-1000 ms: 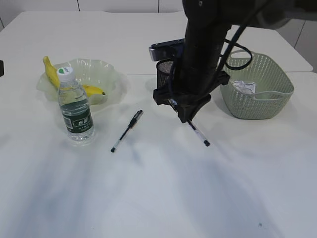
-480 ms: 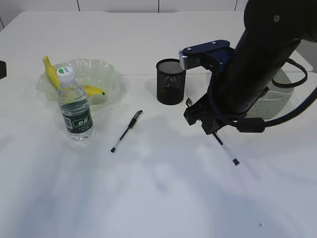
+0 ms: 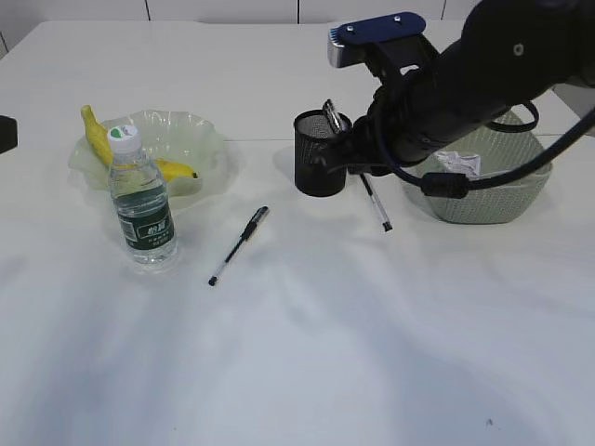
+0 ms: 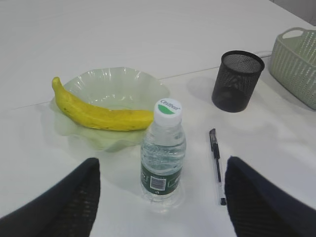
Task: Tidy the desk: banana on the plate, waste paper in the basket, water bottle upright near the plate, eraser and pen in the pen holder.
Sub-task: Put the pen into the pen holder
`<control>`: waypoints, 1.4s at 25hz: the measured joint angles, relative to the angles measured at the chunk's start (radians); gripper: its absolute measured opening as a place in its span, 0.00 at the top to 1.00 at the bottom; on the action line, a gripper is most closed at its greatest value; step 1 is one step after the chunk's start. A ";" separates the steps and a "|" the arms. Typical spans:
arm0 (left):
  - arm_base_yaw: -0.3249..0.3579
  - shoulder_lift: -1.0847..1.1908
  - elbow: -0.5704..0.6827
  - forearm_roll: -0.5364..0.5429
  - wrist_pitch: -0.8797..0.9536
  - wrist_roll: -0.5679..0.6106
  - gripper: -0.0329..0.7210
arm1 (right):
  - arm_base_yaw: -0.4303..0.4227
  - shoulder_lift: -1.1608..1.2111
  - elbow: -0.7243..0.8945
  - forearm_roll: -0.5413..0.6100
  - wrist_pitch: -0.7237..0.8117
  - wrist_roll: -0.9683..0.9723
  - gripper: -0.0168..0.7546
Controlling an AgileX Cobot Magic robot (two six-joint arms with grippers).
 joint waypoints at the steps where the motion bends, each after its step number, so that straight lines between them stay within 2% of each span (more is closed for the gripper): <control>1: 0.000 0.000 0.000 0.000 -0.002 0.000 0.23 | -0.010 0.007 0.000 0.000 -0.027 0.000 0.92; 7: 0.000 0.000 0.000 0.000 -0.002 0.000 0.23 | -0.061 0.047 0.000 -0.016 -0.236 0.000 0.92; 15: 0.000 0.000 0.000 0.000 -0.006 0.000 0.23 | -0.069 0.122 -0.012 -0.018 -0.529 0.000 0.92; 24: 0.000 0.000 0.000 0.000 -0.027 0.000 0.23 | -0.094 0.233 -0.097 -0.018 -0.660 0.000 0.92; 35: 0.000 0.000 0.000 0.000 -0.027 0.000 0.23 | -0.136 0.383 -0.311 -0.018 -0.708 -0.001 0.92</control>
